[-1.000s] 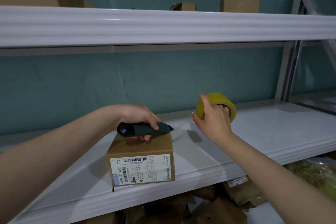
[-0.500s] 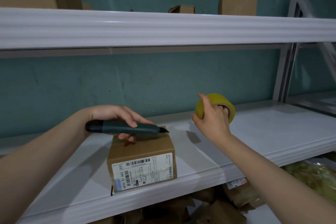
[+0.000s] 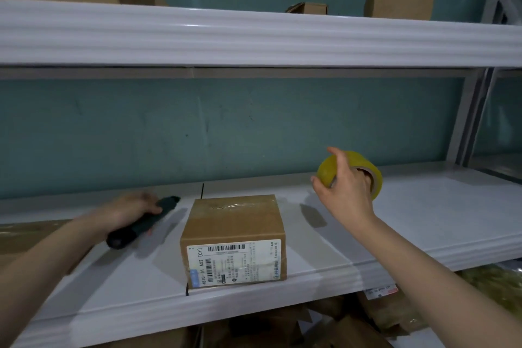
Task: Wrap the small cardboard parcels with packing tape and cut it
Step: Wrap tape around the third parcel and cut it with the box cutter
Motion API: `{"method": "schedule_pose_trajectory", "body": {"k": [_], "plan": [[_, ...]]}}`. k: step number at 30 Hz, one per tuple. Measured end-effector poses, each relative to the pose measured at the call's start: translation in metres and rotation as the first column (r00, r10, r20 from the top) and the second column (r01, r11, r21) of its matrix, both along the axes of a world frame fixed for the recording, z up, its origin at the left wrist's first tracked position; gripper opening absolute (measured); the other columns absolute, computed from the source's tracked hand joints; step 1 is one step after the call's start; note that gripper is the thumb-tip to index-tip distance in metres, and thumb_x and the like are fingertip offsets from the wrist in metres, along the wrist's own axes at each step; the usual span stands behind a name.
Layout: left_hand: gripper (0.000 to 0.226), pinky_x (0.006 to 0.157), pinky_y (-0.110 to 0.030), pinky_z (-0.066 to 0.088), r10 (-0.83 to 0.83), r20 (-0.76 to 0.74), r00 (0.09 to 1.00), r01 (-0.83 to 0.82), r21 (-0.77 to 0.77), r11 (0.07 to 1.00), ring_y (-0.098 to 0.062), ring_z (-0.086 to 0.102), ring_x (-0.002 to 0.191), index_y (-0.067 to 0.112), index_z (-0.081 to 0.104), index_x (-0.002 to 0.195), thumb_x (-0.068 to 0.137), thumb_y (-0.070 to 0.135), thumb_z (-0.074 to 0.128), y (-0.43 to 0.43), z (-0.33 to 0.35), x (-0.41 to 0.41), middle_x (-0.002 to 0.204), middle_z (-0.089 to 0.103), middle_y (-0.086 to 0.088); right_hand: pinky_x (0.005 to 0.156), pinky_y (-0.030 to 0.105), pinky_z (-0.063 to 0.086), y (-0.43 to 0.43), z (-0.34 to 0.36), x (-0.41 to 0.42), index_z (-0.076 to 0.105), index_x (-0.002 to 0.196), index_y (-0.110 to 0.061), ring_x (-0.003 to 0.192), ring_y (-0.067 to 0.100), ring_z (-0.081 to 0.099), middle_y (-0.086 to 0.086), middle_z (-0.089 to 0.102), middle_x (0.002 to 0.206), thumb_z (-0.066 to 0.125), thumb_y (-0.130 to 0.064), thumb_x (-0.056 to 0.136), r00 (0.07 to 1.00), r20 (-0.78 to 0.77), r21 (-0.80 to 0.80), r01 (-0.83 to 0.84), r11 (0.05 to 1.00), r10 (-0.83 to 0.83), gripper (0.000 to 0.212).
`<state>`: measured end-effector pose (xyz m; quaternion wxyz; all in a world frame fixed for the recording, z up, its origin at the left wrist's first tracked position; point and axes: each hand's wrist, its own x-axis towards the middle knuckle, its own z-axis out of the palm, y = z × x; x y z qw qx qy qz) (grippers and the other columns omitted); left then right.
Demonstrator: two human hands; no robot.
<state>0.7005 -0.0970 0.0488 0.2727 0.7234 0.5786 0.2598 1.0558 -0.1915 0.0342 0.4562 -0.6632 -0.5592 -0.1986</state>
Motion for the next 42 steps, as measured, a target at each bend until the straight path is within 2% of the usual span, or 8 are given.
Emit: {"method": "schedule_pose_trajectory", "body": {"k": [4,9,15,16,18,21,26,42], "plan": [[0.014,0.064,-0.025,0.042,-0.044,-0.225,0.973,0.024,-0.092,0.996,-0.015,0.061,0.083,0.013,0.05,0.108,0.094,0.015,0.048,-0.008,-0.037,0.004,0.101,0.061,-0.01,0.069,0.037,0.035,0.0,-0.003,0.001,0.04,0.133,-0.015,0.065,0.028,0.053,-0.006,0.043,0.051,0.065,-0.029,0.08,1.0,-0.011,0.004,-0.006,1.0,0.006,0.06],[0.014,0.067,-0.027,0.041,-0.106,-0.389,0.915,0.099,-0.039,0.994,-0.018,0.058,0.083,0.016,0.039,0.108,0.098,0.025,0.038,-0.007,-0.051,-0.002,0.095,0.062,-0.006,0.07,0.038,0.036,0.001,-0.004,0.006,0.041,0.132,-0.015,0.07,0.034,0.057,-0.008,0.039,0.051,0.066,-0.027,0.079,0.999,-0.039,0.031,-0.007,0.999,0.008,0.06],[0.027,0.069,-0.031,0.037,0.061,-0.873,0.485,0.267,0.214,0.94,-0.026,0.061,0.096,0.017,0.037,0.108,0.098,0.039,0.025,-0.018,-0.037,0.012,0.106,0.065,-0.006,0.071,0.045,0.046,-0.004,-0.005,0.007,0.037,0.134,-0.016,0.066,0.034,0.057,-0.01,0.036,0.051,0.068,-0.032,0.077,0.997,-0.076,0.041,-0.026,0.999,0.029,0.066],[0.031,0.07,-0.032,0.039,0.155,-0.856,0.493,0.268,0.32,0.909,-0.027,0.062,0.096,0.016,0.039,0.112,0.098,0.04,0.025,-0.021,-0.025,0.017,0.107,0.066,-0.006,0.07,0.047,0.047,-0.006,-0.006,0.006,0.033,0.135,-0.017,0.062,0.031,0.056,-0.009,0.037,0.05,0.069,-0.035,0.077,0.996,-0.086,0.048,-0.022,0.999,0.026,0.071],[0.032,0.071,-0.034,0.046,0.249,-0.609,0.753,0.191,0.564,0.804,-0.031,0.063,0.091,0.015,0.044,0.116,0.095,0.034,0.028,-0.027,0.003,0.033,0.099,0.069,-0.01,0.067,0.049,0.049,-0.011,-0.006,0.004,0.02,0.141,-0.023,0.055,0.026,0.053,-0.004,0.043,0.05,0.072,-0.04,0.074,0.994,-0.111,0.08,-0.011,0.997,0.019,0.086],[0.049,0.078,-0.036,0.047,-0.079,-0.088,0.993,0.117,0.65,0.751,-0.03,0.062,0.093,0.016,0.046,0.127,0.086,0.037,0.031,-0.056,0.031,0.078,0.099,0.068,-0.01,0.069,0.051,0.05,-0.017,-0.006,-0.003,0.006,0.146,-0.028,0.056,0.028,0.055,0.015,0.065,0.084,0.075,-0.036,0.074,0.989,-0.14,0.148,-0.024,0.989,0.044,0.101],[0.068,0.118,-0.049,0.008,-0.369,-0.64,0.673,0.608,0.195,0.769,-0.019,0.004,0.147,0.031,0.004,0.149,0.092,0.061,0.025,-0.084,0.007,0.152,0.16,-0.001,0.001,0.05,0.037,0.042,-0.021,-0.006,-0.003,0.014,0.146,-0.025,0.045,0.021,0.046,0.001,0.043,0.048,0.069,-0.033,0.08,0.973,-0.22,0.219,-0.015,0.976,0.065,0.086],[0.059,0.116,-0.053,-0.005,-0.423,-0.655,0.626,0.591,0.045,0.806,-0.014,-0.009,0.146,0.044,-0.001,0.146,0.092,0.062,0.015,-0.076,0.001,0.154,0.158,-0.009,0.012,0.047,0.033,0.028,-0.02,-0.004,0.01,0.018,0.148,-0.023,0.049,0.025,0.042,0.009,0.042,0.057,0.05,-0.01,0.09,0.999,-0.009,0.091,-0.039,0.995,0.04,0.067]]}}
